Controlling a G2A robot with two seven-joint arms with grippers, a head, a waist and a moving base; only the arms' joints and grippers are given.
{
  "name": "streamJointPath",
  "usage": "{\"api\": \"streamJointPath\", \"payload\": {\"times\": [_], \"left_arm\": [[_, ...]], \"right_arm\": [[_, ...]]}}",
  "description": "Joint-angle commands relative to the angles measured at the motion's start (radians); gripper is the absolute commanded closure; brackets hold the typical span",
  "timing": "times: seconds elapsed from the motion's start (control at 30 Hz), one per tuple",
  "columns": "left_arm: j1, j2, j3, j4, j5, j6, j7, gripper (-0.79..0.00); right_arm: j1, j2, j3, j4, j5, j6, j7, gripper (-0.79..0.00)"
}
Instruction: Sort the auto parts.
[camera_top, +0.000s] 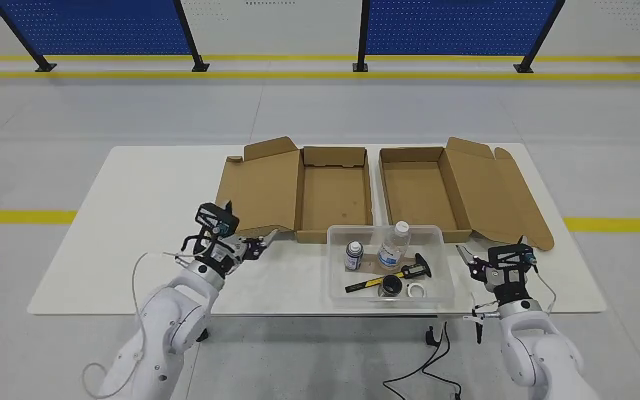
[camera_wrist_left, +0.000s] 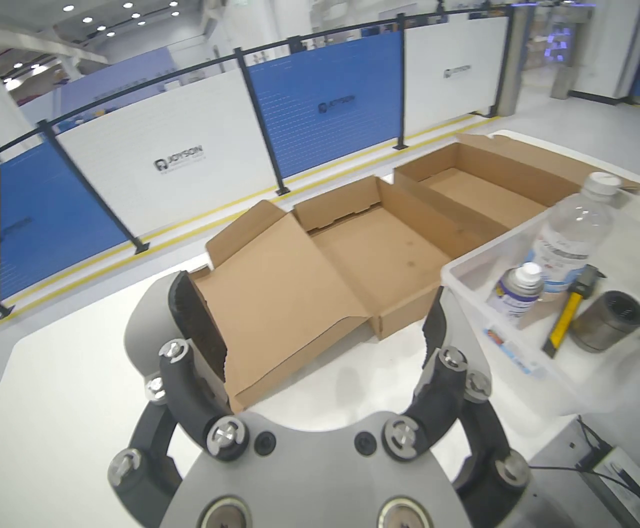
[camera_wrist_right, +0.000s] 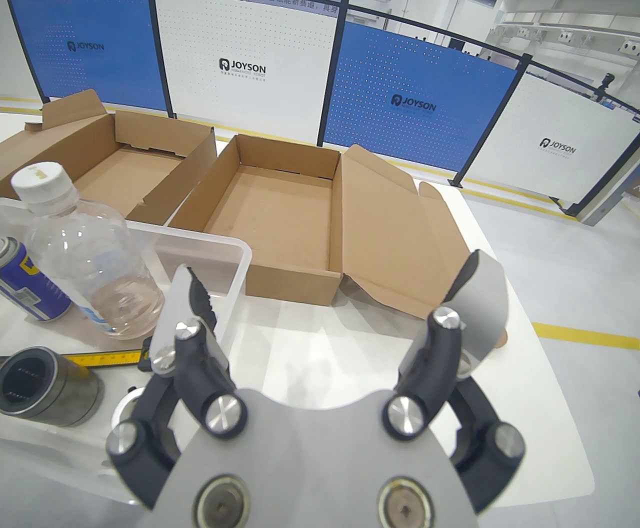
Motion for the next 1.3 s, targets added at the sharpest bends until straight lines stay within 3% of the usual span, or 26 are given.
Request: {"api": "streamJointPath", "payload": {"times": [0.0, 0.27, 0.57, 1.1, 1.17, 1.27], "left_arm": [[-0.047, -0.005, 0.047, -0.001, -0.018, -0.022, -0.043, -0.785], [-0.224, -0.037, 0.24, 0.066, -0.13, -0.045, -0.204, -0.785], [-0.356, -0.079, 0.404, 0.187, -0.246, -0.019, -0.317, -0.785], [-0.452, -0.136, 0.594, 0.375, -0.192, 0.032, -0.297, -0.785], [-0.459, -0.142, 0.607, 0.394, -0.19, 0.033, -0.294, -0.73], [-0.47, -0.151, 0.618, 0.422, -0.201, 0.043, -0.295, -0.742]], "right_arm": [[0.0, 0.0, 0.0, 0.0, 0.0, 0.0, 0.0, -0.785], [0.0, 0.0, 0.0, 0.0, 0.0, 0.0, 0.0, -0.785], [0.0, 0.0, 0.0, 0.0, 0.0, 0.0, 0.0, -0.785], [0.0, 0.0, 0.0, 0.0, 0.0, 0.0, 0.0, -0.785], [0.0, 0.0, 0.0, 0.0, 0.0, 0.0, 0.0, -0.785], [0.0, 0.0, 0.0, 0.0, 0.0, 0.0, 0.0, -0.785]]}}
